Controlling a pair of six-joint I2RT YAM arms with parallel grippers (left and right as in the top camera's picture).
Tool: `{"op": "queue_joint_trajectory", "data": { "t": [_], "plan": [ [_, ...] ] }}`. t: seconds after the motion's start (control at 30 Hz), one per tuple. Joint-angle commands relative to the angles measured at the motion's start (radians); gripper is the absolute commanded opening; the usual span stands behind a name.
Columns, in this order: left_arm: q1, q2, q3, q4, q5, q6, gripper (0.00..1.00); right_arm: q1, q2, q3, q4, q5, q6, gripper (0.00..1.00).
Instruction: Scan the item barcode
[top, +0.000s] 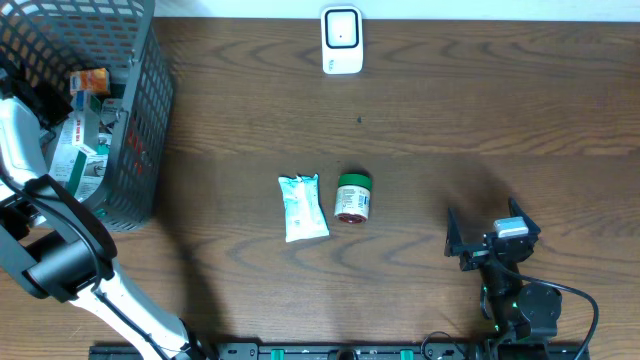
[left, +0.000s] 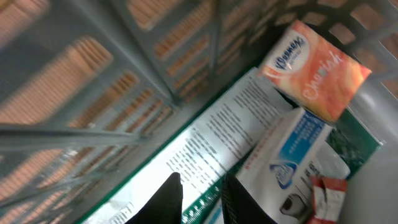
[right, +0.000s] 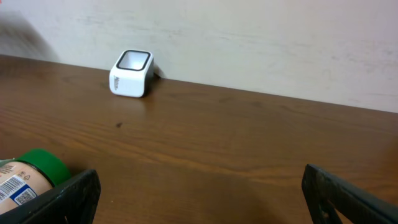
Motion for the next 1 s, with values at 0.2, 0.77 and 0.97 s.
{"op": "queue_joint_trajectory", "data": {
  "t": [0.2, 0.77, 0.97],
  "plan": [
    [-0.036, 0.009, -0.005, -0.023, 0.144, -0.024, 0.24, 0.003, -0.004, -0.001, -0.004, 0.003, 0.004, 0.99],
    [-0.031, 0.058, -0.02, 0.009, -0.108, -0.024, 0.11, 0.003, -0.004, -0.001, -0.004, 0.003, 0.004, 0.99],
    [-0.032, 0.083, -0.02, 0.003, -0.046, -0.024, 0.11, 0.003, -0.004, -0.001, -0.003, 0.003, 0.004, 0.99]
  ]
}}
